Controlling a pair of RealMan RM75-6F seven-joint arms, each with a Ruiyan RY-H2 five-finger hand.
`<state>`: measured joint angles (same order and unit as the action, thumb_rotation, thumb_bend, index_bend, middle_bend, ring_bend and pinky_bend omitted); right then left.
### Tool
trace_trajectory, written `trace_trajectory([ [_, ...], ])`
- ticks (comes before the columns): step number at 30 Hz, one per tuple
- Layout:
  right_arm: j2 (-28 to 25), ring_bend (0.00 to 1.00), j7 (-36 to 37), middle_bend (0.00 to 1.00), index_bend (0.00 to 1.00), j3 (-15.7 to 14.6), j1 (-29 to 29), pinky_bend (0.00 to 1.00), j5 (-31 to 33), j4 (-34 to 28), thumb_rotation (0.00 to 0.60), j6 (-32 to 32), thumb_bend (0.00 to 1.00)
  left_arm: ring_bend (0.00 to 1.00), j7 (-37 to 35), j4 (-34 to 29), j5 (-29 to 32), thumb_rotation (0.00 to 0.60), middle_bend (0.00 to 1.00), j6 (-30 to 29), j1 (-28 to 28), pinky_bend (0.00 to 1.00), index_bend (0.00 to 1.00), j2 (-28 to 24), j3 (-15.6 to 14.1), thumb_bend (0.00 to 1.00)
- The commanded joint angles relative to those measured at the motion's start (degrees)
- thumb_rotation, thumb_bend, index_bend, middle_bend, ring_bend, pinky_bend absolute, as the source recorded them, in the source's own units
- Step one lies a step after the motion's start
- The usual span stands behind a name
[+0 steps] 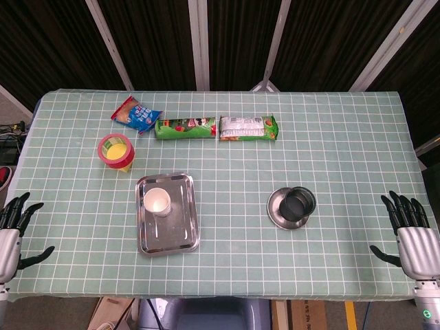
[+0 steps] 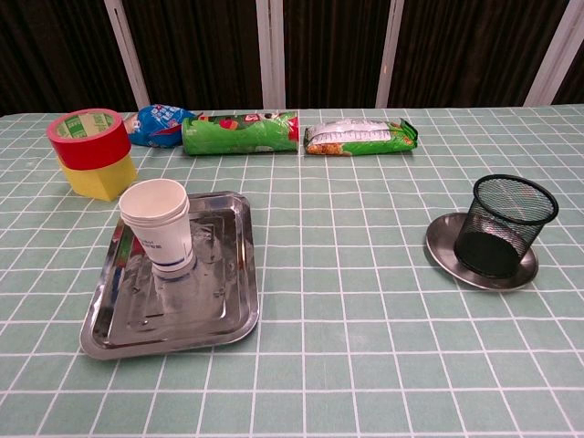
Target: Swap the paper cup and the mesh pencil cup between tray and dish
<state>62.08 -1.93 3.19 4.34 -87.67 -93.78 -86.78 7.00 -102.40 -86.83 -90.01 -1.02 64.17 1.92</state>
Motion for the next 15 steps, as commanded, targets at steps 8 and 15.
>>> trace_trajectory([
  [8,0.17,0.02,-1.58,0.00,0.00,0.00,-0.30,0.00,0.94,-1.18,0.600,0.35,0.00,0.00,-0.55,-0.08,-0.55,0.600,0.00,-0.51,0.21,0.12,0.18,-0.21,-0.04,0.10],
  [15,-0.51,0.02,-0.54,0.00,0.00,-0.44,-0.27,0.00,0.66,-2.08,0.600,1.16,0.00,0.00,-0.49,-0.35,-0.53,0.600,0.00,-0.41,0.36,0.12,0.18,-0.38,-0.23,0.10],
])
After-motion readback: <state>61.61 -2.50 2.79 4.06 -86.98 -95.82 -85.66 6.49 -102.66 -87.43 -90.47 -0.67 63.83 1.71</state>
